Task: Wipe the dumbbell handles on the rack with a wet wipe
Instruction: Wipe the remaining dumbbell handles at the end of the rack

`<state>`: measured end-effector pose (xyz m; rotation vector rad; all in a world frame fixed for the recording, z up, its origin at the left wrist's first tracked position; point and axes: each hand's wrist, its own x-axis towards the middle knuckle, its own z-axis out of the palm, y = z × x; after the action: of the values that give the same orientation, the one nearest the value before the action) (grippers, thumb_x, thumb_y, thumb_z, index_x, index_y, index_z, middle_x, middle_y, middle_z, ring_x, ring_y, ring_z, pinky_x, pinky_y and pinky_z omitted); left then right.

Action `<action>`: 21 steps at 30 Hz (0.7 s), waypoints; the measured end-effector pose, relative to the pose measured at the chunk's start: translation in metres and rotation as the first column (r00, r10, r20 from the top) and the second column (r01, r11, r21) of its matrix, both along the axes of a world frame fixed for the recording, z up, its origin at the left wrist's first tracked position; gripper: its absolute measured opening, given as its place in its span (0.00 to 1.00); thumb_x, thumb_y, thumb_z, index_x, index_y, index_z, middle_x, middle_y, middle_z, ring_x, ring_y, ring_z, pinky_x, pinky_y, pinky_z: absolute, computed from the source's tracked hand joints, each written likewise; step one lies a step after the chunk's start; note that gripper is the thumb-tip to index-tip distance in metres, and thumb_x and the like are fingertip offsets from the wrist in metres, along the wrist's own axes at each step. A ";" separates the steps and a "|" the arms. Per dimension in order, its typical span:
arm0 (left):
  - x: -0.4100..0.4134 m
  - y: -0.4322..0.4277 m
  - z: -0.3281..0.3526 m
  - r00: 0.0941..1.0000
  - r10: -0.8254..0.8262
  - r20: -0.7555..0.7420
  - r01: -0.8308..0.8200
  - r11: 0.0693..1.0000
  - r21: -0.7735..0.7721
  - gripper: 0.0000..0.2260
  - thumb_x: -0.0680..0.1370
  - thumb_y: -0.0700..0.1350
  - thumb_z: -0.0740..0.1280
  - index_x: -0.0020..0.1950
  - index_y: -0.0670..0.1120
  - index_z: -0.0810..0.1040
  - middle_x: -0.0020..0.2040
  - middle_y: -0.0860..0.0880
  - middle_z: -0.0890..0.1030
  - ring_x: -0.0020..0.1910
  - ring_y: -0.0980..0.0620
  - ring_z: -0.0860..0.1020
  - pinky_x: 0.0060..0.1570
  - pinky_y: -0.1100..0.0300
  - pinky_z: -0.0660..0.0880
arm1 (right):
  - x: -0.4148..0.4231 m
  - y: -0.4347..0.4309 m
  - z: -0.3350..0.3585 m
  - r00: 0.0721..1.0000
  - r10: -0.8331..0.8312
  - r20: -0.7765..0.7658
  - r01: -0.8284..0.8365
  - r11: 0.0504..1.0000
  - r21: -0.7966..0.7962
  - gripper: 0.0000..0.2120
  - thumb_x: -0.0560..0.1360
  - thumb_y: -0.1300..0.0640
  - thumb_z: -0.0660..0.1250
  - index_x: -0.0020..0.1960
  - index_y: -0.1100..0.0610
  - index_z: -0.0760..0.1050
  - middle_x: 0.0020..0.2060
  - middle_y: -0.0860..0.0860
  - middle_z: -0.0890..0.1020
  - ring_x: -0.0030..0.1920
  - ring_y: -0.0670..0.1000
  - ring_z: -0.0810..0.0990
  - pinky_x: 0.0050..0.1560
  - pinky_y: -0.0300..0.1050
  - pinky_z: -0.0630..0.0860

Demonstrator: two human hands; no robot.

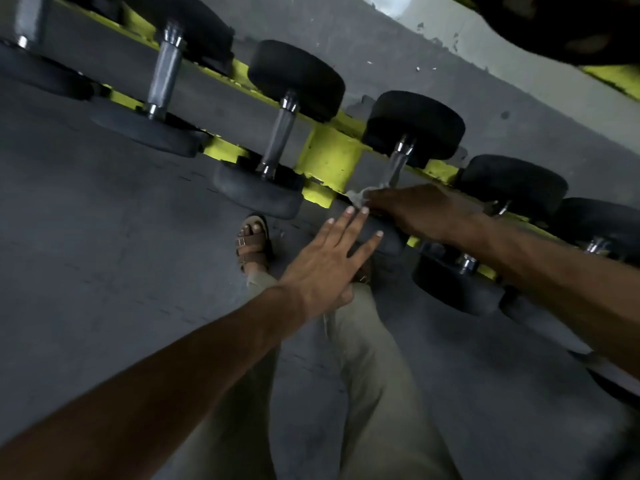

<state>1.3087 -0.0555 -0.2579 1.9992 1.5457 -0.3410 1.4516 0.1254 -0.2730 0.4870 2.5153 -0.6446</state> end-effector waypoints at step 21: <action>0.033 -0.009 -0.014 0.987 -0.029 -0.160 0.021 0.999 -0.049 0.57 0.76 0.62 0.70 0.83 0.43 0.30 0.77 0.28 0.26 0.80 0.28 0.34 0.81 0.38 0.54 | 0.032 -0.028 -0.054 0.792 -0.443 -0.421 0.450 0.888 -0.088 0.20 0.77 0.55 0.56 0.61 0.56 0.82 0.65 0.55 0.80 0.60 0.61 0.77 0.56 0.49 0.78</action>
<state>1.3419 -0.0644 -0.2716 1.9972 1.5948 -0.5559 1.4836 0.0969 -0.3265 1.0763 2.8358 -1.0024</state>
